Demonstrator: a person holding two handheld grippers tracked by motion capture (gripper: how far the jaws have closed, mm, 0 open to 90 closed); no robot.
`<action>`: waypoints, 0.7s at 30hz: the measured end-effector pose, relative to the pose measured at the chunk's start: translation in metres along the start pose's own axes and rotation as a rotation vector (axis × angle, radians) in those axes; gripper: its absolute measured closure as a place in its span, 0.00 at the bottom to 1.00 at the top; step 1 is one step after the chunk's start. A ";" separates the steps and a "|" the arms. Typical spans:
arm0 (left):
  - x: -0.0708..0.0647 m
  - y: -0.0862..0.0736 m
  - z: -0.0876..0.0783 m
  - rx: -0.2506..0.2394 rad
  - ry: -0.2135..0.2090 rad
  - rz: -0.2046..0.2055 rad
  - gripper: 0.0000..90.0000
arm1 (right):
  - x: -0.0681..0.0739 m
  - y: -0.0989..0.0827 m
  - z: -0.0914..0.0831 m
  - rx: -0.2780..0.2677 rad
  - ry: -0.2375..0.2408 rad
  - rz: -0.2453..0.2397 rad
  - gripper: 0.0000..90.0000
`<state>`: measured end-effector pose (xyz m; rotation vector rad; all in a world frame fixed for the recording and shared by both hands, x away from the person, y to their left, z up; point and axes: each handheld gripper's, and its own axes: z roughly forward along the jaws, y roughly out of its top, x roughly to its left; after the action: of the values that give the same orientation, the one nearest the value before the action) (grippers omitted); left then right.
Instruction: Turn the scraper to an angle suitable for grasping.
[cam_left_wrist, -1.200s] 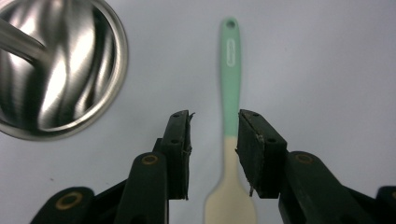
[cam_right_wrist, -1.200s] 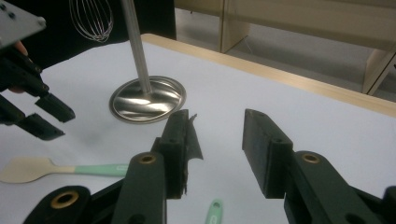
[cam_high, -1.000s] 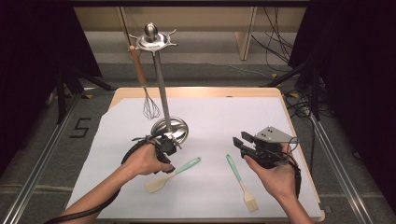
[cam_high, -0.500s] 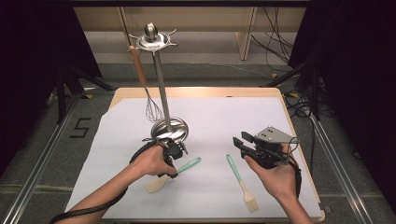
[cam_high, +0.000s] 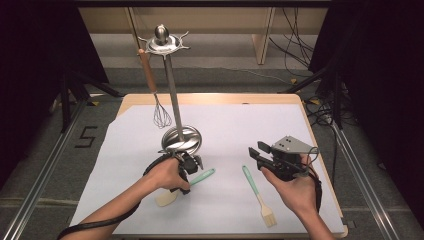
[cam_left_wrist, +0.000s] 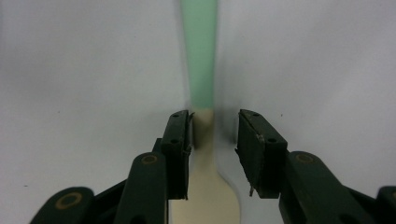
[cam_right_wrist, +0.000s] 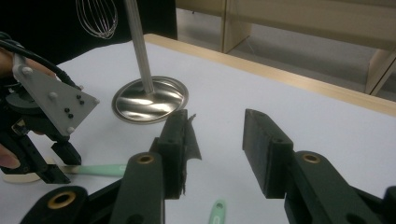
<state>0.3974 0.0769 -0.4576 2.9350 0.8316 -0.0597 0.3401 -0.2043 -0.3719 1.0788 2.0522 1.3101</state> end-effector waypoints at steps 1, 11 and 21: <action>0.000 0.000 0.001 -0.005 0.003 -0.002 0.71 | 0.000 0.000 0.000 -0.001 -0.001 0.007 0.68; 0.000 0.007 0.002 0.035 0.028 0.036 0.72 | 0.001 0.000 0.000 -0.003 -0.002 0.001 0.68; 0.000 0.007 0.001 0.047 0.009 0.030 0.74 | 0.001 0.000 0.000 -0.005 -0.003 -0.003 0.68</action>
<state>0.4014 0.0707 -0.4583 2.9927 0.7987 -0.0646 0.3398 -0.2031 -0.3719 1.0745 2.0466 1.3098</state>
